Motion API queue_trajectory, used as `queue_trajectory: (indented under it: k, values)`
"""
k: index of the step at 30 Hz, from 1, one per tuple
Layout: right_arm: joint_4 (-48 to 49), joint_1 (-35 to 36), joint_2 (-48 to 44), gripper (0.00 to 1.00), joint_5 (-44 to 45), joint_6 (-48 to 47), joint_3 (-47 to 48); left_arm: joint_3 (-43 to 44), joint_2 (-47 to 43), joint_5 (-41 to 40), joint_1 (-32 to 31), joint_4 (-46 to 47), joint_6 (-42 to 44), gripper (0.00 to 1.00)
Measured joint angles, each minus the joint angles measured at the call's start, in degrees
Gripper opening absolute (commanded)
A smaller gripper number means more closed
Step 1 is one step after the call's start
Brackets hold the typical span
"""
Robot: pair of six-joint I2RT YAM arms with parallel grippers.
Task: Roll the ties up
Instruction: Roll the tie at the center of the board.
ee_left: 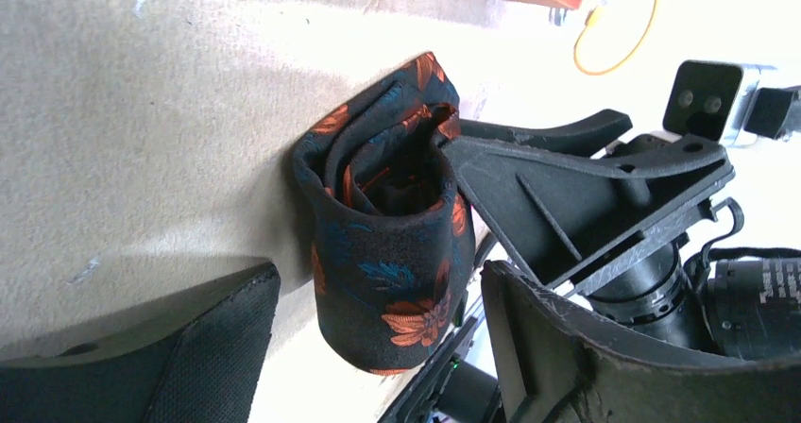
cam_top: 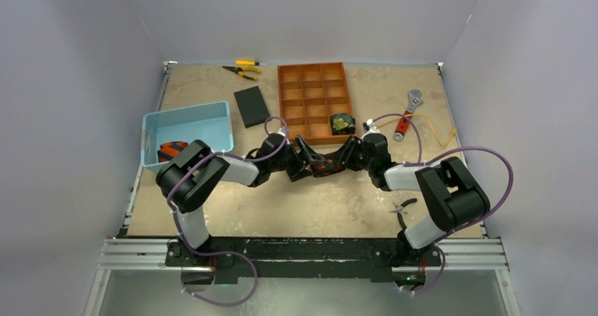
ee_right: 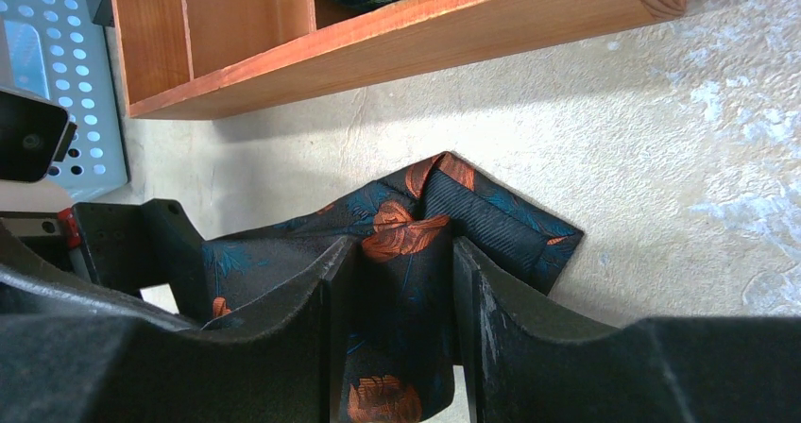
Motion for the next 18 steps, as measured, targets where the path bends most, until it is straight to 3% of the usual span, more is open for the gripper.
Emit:
queue_trajectory:
  k: [7,18]
  values:
    - [0.04,0.0,0.0,0.45,0.0,-0.02,0.0,0.04,1.95,-1.95,-0.55,2.54,-2.97,0.67]
    - [0.24,0.0,0.0,0.45,0.02,-0.02,-0.13,3.02,5.53,-1.92,-1.31,5.25,-3.1,0.67]
